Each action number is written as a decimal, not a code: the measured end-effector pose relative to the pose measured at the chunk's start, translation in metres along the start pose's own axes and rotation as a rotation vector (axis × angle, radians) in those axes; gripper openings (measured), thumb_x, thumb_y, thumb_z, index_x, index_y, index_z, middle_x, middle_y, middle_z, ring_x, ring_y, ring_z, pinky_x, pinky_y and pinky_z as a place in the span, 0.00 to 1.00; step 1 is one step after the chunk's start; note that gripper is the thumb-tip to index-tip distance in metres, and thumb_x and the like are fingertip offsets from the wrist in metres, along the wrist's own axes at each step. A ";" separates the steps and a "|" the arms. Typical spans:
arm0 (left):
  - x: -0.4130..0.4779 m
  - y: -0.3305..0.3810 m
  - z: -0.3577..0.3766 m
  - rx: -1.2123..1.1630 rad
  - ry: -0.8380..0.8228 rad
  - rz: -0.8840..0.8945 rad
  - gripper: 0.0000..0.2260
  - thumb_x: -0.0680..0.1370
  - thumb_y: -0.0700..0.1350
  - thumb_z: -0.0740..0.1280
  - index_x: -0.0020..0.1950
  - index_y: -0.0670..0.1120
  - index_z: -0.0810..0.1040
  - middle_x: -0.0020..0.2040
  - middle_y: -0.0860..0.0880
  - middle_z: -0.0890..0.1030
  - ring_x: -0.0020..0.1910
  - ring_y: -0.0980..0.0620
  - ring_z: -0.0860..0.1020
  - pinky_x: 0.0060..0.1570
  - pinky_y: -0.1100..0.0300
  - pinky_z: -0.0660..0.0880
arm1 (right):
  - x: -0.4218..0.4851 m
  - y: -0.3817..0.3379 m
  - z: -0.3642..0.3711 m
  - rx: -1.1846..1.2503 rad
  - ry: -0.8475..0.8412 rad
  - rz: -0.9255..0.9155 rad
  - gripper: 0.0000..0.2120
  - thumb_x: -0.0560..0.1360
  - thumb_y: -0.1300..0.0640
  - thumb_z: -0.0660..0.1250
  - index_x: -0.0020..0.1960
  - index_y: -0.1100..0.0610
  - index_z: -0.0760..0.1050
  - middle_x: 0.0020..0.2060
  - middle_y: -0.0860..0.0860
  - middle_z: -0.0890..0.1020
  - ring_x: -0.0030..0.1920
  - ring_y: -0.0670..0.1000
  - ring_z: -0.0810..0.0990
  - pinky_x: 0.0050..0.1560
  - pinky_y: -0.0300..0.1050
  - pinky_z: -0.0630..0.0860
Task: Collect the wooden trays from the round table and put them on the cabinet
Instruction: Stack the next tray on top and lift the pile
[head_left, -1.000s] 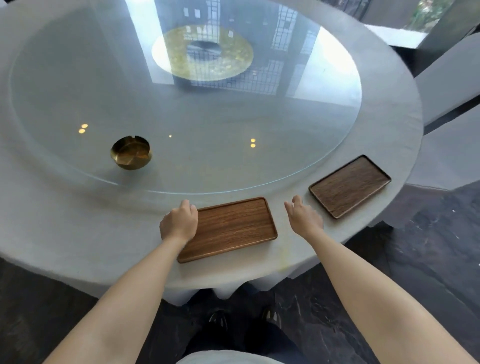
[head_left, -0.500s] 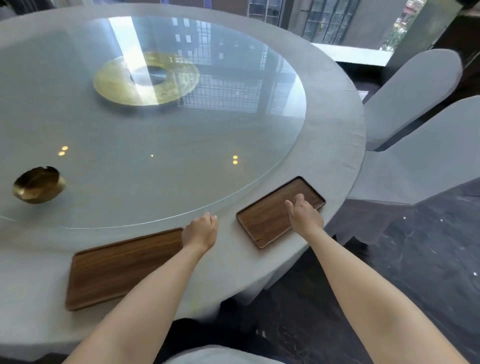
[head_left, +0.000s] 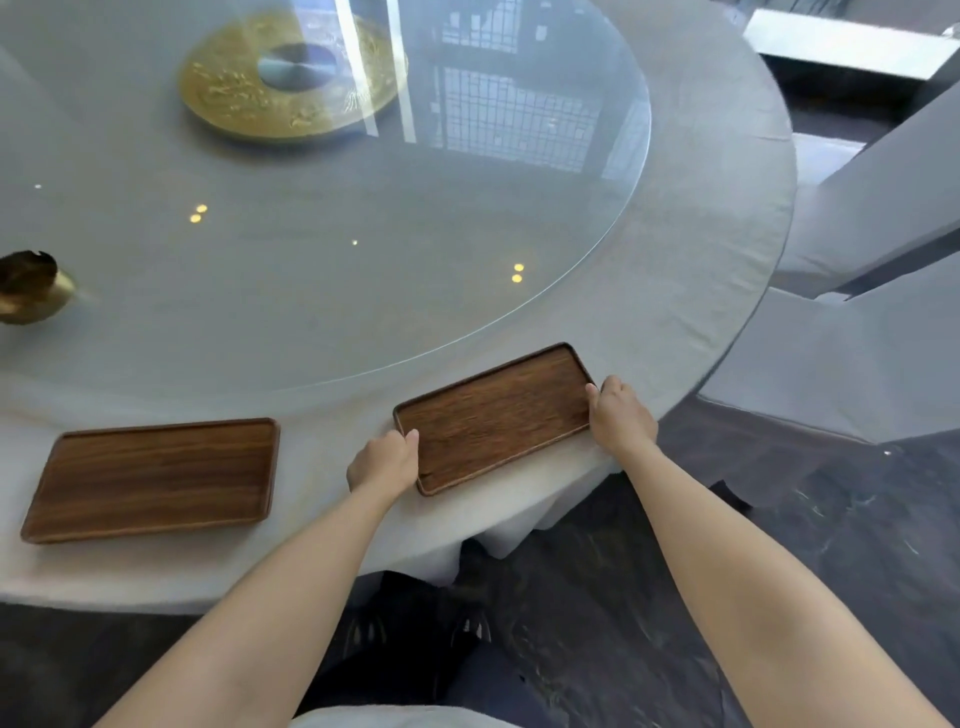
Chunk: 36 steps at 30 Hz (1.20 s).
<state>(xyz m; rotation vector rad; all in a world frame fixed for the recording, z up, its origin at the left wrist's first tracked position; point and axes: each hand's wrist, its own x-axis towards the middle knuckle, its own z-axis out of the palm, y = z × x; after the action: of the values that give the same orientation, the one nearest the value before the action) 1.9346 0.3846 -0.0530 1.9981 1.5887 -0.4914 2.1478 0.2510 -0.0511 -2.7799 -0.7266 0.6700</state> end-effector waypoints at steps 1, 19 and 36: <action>0.001 0.000 0.002 -0.006 0.005 -0.011 0.22 0.82 0.52 0.48 0.63 0.39 0.72 0.64 0.37 0.75 0.63 0.38 0.73 0.61 0.51 0.70 | 0.002 0.001 0.000 -0.004 -0.007 -0.002 0.21 0.81 0.49 0.46 0.59 0.65 0.67 0.60 0.63 0.74 0.59 0.64 0.75 0.53 0.54 0.71; 0.001 -0.066 -0.041 -0.084 0.373 0.111 0.21 0.82 0.48 0.47 0.56 0.36 0.74 0.54 0.34 0.80 0.54 0.34 0.77 0.52 0.49 0.73 | -0.031 -0.046 0.021 -0.095 0.096 -0.179 0.18 0.81 0.51 0.47 0.40 0.60 0.65 0.28 0.51 0.68 0.35 0.57 0.71 0.34 0.47 0.65; 0.065 -0.319 -0.150 -0.032 0.344 0.086 0.20 0.82 0.49 0.48 0.57 0.37 0.74 0.56 0.32 0.79 0.56 0.33 0.76 0.55 0.48 0.73 | -0.156 -0.262 0.146 -0.135 0.054 -0.214 0.21 0.81 0.52 0.46 0.53 0.62 0.75 0.52 0.63 0.82 0.53 0.63 0.80 0.47 0.51 0.73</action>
<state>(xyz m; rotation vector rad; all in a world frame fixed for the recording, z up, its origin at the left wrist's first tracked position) 1.6338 0.5785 -0.0303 2.2037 1.6838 -0.0894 1.8489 0.4083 -0.0445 -2.7700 -1.0759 0.5203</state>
